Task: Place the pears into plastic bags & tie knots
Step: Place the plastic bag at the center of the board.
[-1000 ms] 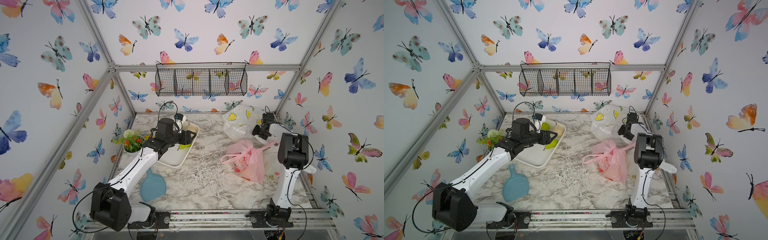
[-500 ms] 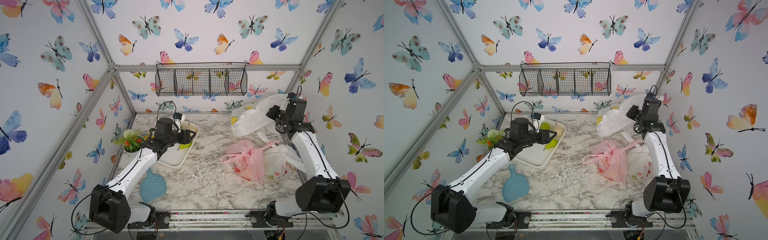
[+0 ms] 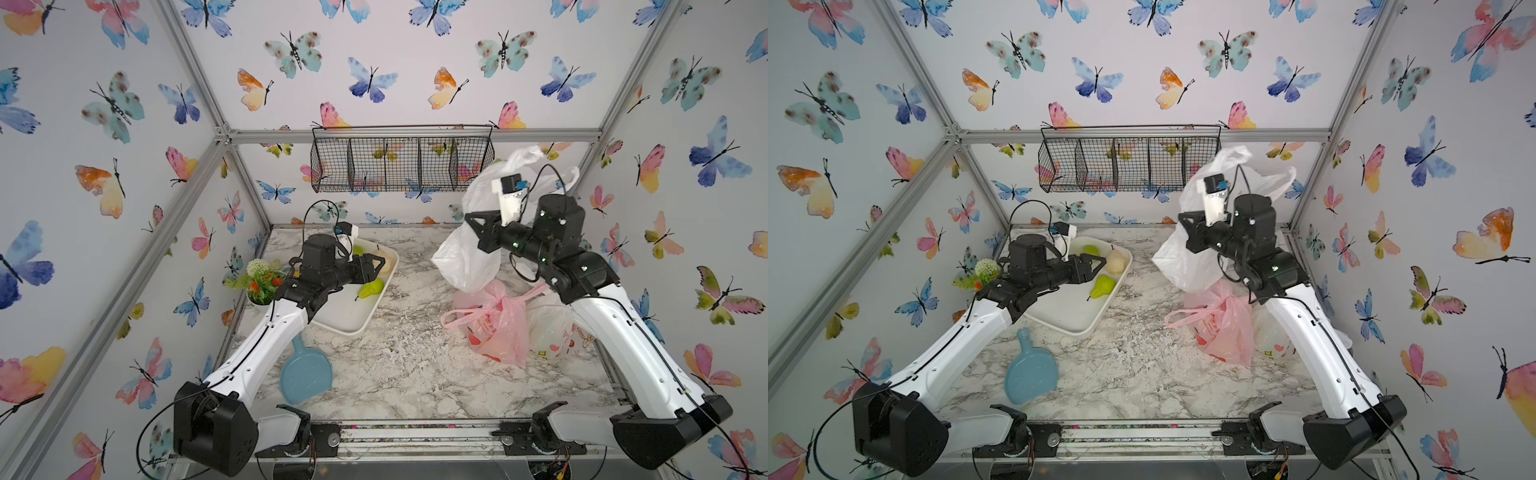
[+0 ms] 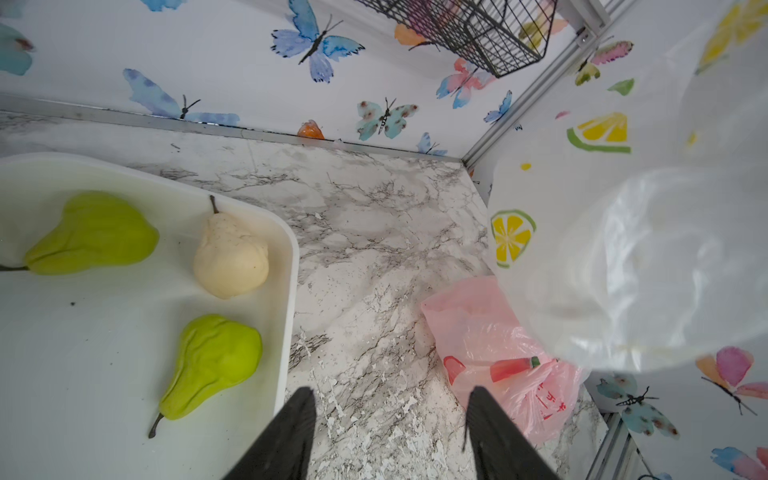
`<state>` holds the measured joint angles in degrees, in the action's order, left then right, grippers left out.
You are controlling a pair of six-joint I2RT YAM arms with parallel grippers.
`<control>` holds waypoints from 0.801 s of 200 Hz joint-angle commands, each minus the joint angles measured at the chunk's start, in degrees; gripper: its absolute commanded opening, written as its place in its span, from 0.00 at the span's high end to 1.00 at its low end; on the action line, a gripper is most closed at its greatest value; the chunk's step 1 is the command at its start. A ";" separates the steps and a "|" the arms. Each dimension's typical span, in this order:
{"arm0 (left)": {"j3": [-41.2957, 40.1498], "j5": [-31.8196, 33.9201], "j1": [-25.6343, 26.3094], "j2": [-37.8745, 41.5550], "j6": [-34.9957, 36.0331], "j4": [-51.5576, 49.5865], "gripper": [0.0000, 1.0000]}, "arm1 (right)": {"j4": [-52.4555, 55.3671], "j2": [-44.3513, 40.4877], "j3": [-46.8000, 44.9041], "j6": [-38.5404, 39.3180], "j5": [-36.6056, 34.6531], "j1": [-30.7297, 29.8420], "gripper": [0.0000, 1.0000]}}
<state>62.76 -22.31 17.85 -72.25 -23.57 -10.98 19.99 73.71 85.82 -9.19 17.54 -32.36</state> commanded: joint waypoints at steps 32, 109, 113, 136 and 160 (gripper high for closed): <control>-0.88 -0.69 -10.39 5.54 -3.08 -9.76 0.43 | -4.36 1.37 -22.76 8.74 -15.79 -18.83 0.97; -6.67 -11.57 -8.53 10.81 -11.11 -11.65 0.29 | -18.93 -6.20 -40.10 3.53 -3.30 -19.96 0.94; -7.12 -11.58 -8.53 10.86 -11.37 -11.67 0.29 | -19.10 -6.21 -40.32 3.56 -3.23 -19.89 0.94; -8.43 -11.31 -8.62 11.15 -10.77 -14.74 0.29 | -19.66 -5.51 -40.88 2.96 -2.99 -19.90 0.94; -9.13 -11.01 -9.34 12.07 -10.38 -18.64 0.30 | -23.60 -6.16 -42.91 0.27 -2.59 -19.91 0.94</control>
<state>54.11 -31.66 9.04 -61.87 -33.50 -25.85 1.32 68.03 44.91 -6.00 13.47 -52.12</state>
